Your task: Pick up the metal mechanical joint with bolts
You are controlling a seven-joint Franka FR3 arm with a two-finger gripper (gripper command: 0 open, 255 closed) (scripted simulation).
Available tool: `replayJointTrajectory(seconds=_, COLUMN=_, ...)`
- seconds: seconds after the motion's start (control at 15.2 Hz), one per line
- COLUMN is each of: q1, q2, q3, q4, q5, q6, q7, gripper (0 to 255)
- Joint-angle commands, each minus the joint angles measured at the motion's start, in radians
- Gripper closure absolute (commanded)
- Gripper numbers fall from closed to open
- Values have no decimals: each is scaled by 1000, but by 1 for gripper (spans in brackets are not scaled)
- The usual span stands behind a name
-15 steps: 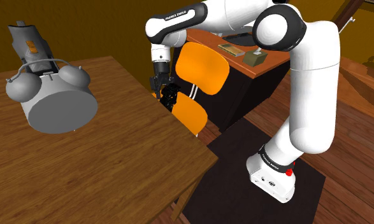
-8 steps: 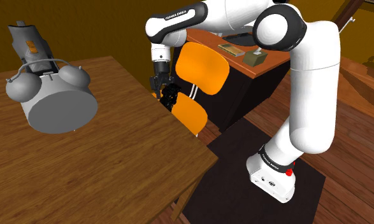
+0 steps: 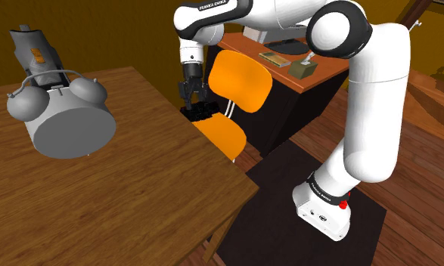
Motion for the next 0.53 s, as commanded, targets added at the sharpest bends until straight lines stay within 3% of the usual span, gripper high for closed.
replayJointTrajectory(seconds=0.0, q1=-1, q2=-12, q3=0, q4=11, q5=0, q6=-21, q7=7, gripper=255)
replayJointTrajectory(seconds=0.46, q1=-3, q2=-36, q3=1, q4=42, q5=1, q6=-75, q7=22, gripper=255)
